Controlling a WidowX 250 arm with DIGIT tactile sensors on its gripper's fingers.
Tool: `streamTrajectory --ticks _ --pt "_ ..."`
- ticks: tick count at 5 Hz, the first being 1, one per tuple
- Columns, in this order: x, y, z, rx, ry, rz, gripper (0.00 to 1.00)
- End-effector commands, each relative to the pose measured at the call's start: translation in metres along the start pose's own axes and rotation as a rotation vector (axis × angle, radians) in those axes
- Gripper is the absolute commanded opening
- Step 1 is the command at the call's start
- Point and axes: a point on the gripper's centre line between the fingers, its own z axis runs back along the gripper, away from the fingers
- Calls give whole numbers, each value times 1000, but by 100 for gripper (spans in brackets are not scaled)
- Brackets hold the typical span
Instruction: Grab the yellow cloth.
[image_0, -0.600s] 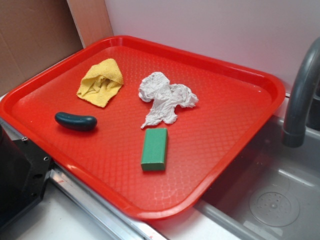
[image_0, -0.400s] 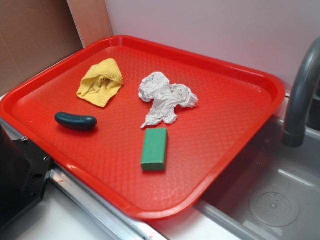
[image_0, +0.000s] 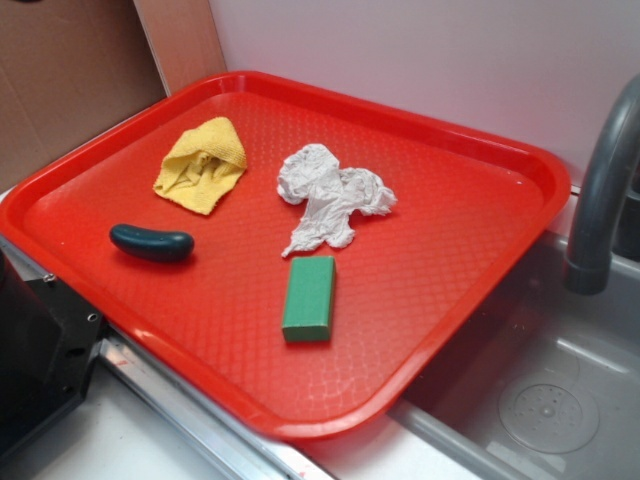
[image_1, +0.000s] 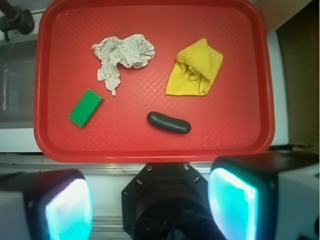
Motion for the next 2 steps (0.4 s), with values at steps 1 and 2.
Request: streamTrajectory --ticks 1,2 --pt "18 18 -20 -88 -37 419 100" --pt "36 27 -36 -83 -86 535 100"
